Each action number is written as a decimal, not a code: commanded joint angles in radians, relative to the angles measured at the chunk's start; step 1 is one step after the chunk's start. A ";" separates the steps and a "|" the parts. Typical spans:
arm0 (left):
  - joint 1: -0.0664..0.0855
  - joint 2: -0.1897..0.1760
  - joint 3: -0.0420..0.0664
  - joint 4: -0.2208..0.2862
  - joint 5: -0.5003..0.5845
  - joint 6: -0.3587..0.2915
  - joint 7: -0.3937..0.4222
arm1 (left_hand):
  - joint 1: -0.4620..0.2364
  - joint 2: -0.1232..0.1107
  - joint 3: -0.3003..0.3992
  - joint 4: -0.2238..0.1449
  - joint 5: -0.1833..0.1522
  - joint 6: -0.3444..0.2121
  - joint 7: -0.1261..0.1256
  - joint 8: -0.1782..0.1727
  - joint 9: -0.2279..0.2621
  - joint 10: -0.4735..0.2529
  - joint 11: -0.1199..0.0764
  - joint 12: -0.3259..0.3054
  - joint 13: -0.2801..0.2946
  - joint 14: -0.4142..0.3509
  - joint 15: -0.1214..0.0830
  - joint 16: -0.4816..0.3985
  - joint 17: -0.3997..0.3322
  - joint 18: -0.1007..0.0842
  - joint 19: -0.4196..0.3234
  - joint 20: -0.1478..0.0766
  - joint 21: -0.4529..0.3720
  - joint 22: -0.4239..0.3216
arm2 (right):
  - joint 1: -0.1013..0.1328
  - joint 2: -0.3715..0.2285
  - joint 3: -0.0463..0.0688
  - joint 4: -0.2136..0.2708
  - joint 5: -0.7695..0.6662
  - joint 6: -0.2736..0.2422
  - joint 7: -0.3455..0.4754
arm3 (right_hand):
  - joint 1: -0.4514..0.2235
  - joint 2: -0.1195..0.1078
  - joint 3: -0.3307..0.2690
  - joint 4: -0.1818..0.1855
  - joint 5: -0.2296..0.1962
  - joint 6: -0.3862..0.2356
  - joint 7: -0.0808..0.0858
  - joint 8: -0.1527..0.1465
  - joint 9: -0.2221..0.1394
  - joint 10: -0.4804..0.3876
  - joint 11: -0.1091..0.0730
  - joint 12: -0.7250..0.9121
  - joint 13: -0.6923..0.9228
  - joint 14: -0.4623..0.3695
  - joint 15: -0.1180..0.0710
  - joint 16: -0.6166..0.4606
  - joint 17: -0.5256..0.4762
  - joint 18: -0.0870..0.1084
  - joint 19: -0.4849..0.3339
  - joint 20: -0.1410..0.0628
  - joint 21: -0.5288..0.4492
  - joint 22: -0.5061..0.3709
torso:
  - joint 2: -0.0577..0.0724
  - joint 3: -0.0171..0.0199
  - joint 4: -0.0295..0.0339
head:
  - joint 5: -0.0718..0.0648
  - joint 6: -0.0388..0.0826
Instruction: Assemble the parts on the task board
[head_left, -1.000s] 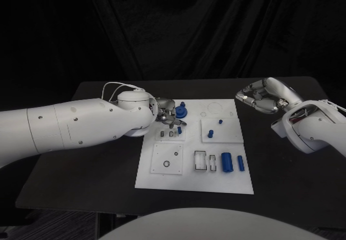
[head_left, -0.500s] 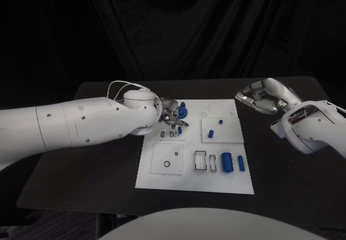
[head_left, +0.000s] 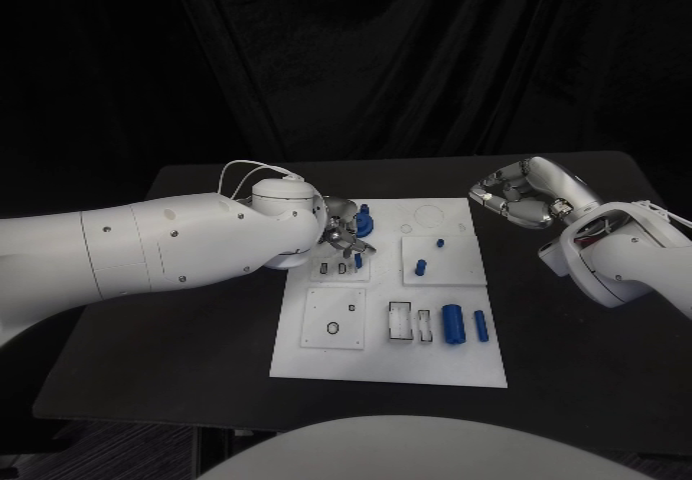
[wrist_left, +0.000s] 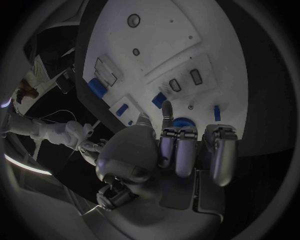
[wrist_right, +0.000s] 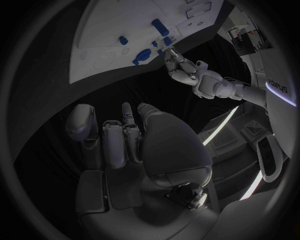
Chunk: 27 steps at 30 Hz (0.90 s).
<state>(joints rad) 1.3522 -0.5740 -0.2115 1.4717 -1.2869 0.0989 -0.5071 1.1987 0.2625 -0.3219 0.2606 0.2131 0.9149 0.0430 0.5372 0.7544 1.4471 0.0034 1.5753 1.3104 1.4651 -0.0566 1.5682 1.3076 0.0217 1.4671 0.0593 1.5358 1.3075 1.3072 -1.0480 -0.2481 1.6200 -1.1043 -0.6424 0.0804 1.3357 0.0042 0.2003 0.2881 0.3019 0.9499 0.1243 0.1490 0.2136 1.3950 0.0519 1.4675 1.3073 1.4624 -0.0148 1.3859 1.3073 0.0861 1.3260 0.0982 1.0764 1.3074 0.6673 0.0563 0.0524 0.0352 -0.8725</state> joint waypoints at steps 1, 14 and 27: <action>-0.004 0.006 0.001 -0.004 -0.001 0.019 -0.007 | 0.014 0.004 0.009 -0.002 -0.004 0.012 0.001 -0.009 -0.002 0.124 -0.024 -0.004 0.260 0.106 -0.006 0.003 0.263 0.003 0.026 -0.008 -0.006 0.172 | -0.003 0.001 0.001 0.000 -0.001 -0.012 -0.012 | 0.009 -0.001 0.006 0.000 0.004 0.005 0.003 0.000 -0.002 -0.007 0.000 -0.003 0.115 0.009 0.002 0.004 0.067 0.017 0.007 -0.001 -0.006 0.119 | 0.001 0.0002 0.0014 | -0.004 0.000; -0.018 0.016 0.001 -0.020 -0.001 0.020 -0.021 | 0.017 0.000 0.023 -0.006 -0.003 0.043 -0.005 -0.023 0.003 0.124 -0.028 -0.004 0.260 0.106 -0.009 0.003 0.263 0.003 0.027 -0.011 -0.006 0.173 | -0.005 0.005 0.001 -0.003 -0.016 -0.013 -0.005 | 0.014 -0.003 0.010 0.000 0.013 0.006 0.003 0.001 -0.003 -0.010 -0.001 -0.005 0.112 0.009 0.001 0.004 0.066 0.017 0.008 -0.002 -0.008 0.119 | 0.004 -0.0008 0.0017 | -0.001 0.000; -0.032 0.023 0.001 -0.027 -0.001 -0.010 -0.007 | 0.024 -0.001 0.035 -0.012 0.003 0.045 -0.006 -0.040 0.004 0.124 -0.030 -0.004 0.260 0.106 -0.011 0.003 0.263 0.004 0.025 -0.012 -0.008 0.170 | -0.008 0.004 0.001 -0.003 -0.032 -0.009 -0.005 | 0.015 -0.003 0.011 0.000 0.015 0.006 0.003 0.001 -0.003 -0.010 -0.001 -0.005 0.111 0.009 0.001 0.003 0.065 0.017 0.008 -0.002 -0.010 0.119 | 0.000 -0.0025 0.0037 | -0.004 0.000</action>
<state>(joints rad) 1.3220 -0.5525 -0.2116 1.4433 -1.2874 0.1066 -0.5272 1.2130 0.2585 -0.2921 0.2473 0.2116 0.9526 0.0375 0.5033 0.7581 1.4373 0.0064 1.5756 1.3101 1.4673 -0.0585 1.5682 1.3074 0.0217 1.4672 0.0518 1.5318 1.3073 1.3016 -1.0428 -0.2481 1.6167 -1.1218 -0.6423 0.0814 1.3402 -0.0004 0.2059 0.2881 0.3133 0.9499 0.1243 0.1490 0.2120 1.3916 0.0483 1.4674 1.3073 1.4624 -0.0148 1.3858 1.3081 0.0862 1.3260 0.0982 1.0722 1.3081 0.6685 0.0548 0.0550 0.0334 -0.8725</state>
